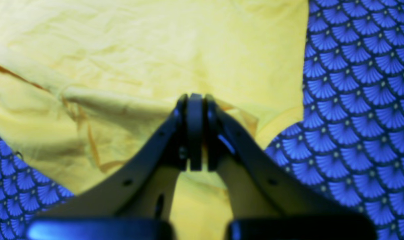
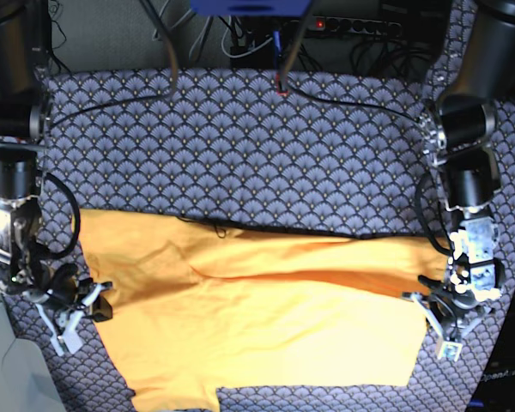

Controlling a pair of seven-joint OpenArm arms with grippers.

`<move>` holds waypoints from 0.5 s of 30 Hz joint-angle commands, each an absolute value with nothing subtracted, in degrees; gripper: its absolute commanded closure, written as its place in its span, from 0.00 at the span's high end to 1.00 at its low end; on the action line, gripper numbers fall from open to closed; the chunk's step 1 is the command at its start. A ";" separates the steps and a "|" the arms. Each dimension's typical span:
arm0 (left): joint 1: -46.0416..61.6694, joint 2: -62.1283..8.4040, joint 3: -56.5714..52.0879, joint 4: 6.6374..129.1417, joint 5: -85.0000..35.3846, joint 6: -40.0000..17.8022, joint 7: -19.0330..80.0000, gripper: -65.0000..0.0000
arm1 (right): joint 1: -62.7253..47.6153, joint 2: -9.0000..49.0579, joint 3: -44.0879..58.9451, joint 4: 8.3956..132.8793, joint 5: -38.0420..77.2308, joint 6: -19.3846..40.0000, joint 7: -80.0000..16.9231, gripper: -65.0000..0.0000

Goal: Fold the T-shirt properly
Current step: 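Drag the folded edge with both grippers toward the robot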

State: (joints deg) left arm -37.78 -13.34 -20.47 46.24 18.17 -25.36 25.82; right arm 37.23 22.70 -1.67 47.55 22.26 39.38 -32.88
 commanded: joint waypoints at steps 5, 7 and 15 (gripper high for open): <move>-40.57 -14.73 -20.53 47.08 18.86 -24.84 21.93 0.00 | 38.29 22.64 -1.27 48.48 20.53 40.00 -30.02 0.00; -40.57 -14.73 -20.79 47.08 21.23 -24.84 21.41 0.00 | 38.02 22.55 -1.19 48.48 19.38 40.00 -29.67 0.00; -40.40 -14.73 -20.62 45.05 22.99 -24.84 18.51 0.00 | 37.93 22.29 -1.19 48.48 19.12 40.00 -29.67 0.00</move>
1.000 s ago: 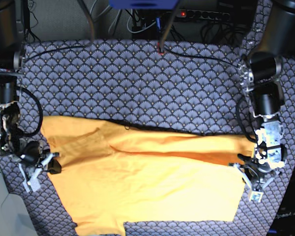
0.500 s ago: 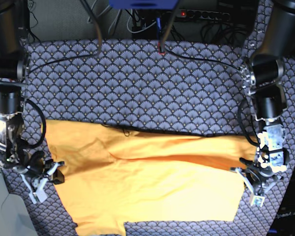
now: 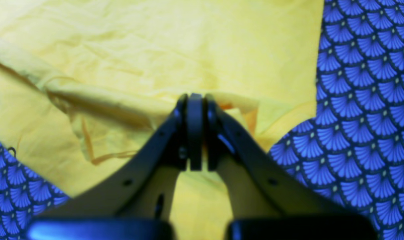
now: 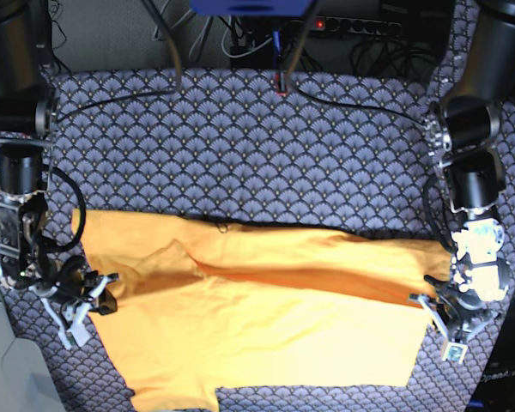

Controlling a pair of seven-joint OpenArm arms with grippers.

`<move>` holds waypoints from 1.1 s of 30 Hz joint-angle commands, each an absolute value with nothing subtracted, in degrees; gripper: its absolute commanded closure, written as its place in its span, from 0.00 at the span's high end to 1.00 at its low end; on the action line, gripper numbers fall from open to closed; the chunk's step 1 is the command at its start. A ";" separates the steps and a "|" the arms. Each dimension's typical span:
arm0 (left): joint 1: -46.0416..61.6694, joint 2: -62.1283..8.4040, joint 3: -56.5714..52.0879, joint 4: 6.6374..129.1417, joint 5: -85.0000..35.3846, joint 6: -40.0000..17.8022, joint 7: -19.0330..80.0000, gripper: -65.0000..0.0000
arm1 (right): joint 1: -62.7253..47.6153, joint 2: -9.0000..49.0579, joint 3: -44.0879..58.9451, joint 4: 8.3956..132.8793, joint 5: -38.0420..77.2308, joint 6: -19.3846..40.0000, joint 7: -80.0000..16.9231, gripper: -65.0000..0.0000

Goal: Fold the T-shirt properly
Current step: 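Drag the folded edge with both grippers toward the robot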

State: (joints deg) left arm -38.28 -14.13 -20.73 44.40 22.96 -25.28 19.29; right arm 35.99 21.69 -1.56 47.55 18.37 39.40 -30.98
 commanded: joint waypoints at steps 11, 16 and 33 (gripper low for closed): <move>-40.57 -18.59 -20.62 40.04 22.99 -24.84 14.81 0.00 | 37.85 22.64 -1.27 48.48 19.12 40.00 -29.85 0.00; -40.75 -18.95 -20.62 40.13 22.99 -24.84 14.81 0.00 | 37.67 22.29 -1.27 48.48 19.12 40.00 -29.85 0.00; -40.48 -17.01 -20.62 39.43 22.99 -24.84 14.73 0.00 | 36.09 22.55 -1.27 48.48 19.12 40.00 -29.58 0.00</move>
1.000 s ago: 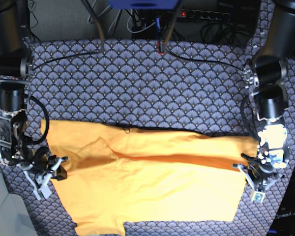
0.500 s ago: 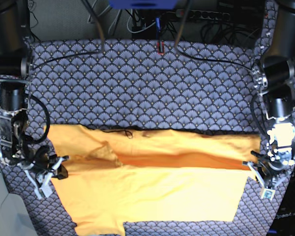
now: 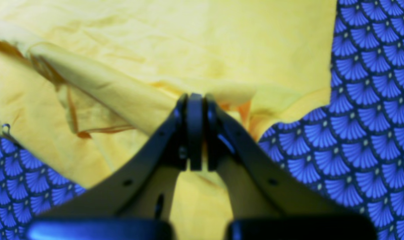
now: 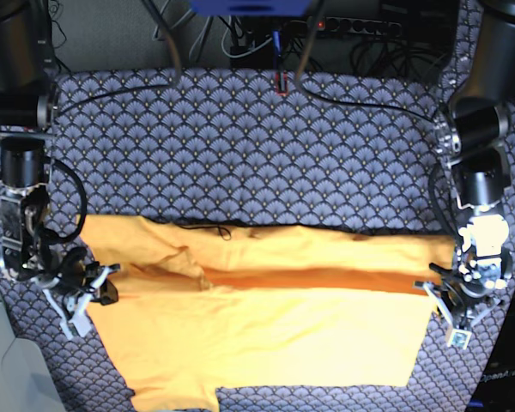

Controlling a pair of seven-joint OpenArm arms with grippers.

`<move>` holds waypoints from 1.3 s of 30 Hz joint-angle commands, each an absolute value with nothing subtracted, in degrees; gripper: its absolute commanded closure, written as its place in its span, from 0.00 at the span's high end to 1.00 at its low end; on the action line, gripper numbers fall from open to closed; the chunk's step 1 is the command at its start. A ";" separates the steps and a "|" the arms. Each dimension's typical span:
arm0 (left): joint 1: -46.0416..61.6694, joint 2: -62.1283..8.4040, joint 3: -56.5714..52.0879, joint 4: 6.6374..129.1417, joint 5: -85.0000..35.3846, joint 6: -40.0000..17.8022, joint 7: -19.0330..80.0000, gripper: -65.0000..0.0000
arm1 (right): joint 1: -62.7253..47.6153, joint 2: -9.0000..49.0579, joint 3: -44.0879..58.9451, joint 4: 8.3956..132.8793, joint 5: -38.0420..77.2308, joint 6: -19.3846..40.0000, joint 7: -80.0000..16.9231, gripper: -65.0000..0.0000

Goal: Fold the T-shirt properly
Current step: 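Drag the folded edge with both grippers toward the robot, then release the fabric and reposition both grippers at the shirt's edge corners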

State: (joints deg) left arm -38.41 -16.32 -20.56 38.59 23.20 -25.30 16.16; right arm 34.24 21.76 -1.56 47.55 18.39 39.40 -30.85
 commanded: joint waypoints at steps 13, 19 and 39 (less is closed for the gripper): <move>-38.11 -16.22 -20.97 40.04 22.64 -24.84 14.81 0.23 | 35.91 22.55 -1.19 48.48 19.21 40.00 -30.20 0.00; -36.18 -16.22 -21.14 40.22 22.55 -24.84 14.81 0.23 | 33.71 22.55 2.51 48.48 19.30 40.00 -31.25 0.04; -24.13 -12.79 -30.29 57.89 22.29 -25.71 20.35 0.52 | 26.33 25.63 5.41 49.10 20.18 40.00 -31.43 0.52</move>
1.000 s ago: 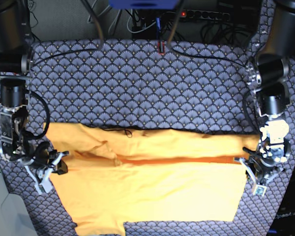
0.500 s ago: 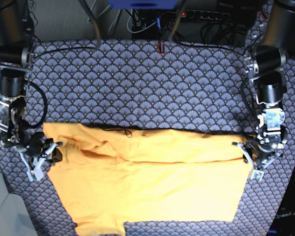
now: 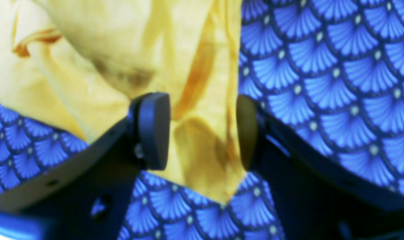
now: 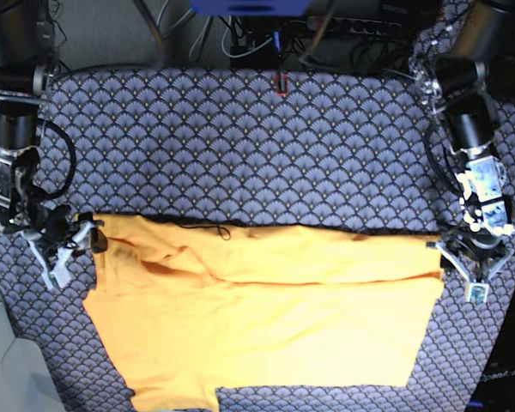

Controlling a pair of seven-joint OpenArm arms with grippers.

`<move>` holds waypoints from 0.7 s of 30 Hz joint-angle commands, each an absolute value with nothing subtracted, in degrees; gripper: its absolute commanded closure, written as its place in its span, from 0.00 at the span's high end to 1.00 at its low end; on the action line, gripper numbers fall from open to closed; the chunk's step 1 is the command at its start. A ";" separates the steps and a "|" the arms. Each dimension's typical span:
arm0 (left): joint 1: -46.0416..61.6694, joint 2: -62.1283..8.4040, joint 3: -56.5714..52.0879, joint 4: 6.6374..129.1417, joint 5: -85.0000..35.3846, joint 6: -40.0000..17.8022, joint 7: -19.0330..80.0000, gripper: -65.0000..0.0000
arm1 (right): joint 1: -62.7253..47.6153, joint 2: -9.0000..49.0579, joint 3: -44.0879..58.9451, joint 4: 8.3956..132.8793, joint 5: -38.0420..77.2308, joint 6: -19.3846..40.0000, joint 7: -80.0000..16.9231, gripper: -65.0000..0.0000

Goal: Fold the T-shirt properly
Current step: 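Release the fabric and reposition both grippers at the shirt's edge corners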

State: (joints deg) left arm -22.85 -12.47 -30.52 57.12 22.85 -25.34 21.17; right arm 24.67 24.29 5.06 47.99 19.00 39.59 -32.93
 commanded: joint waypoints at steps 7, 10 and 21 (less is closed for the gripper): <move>-22.20 -10.33 -31.60 58.86 22.29 -25.71 20.62 0.52 | 25.01 27.12 5.41 48.66 25.45 40.00 -31.08 0.61; -22.11 -10.15 -33.54 59.12 22.29 -25.71 20.70 0.52 | 23.96 27.03 5.41 48.92 25.45 40.00 -31.08 0.61; -22.11 -10.51 -35.74 59.12 22.46 -25.71 20.70 0.52 | 19.47 25.54 6.02 49.01 25.54 40.00 -29.85 0.61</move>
State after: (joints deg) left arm -20.64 -9.67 -35.79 57.91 22.92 -25.96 22.04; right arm 18.81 24.67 5.76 48.36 25.58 39.40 -29.10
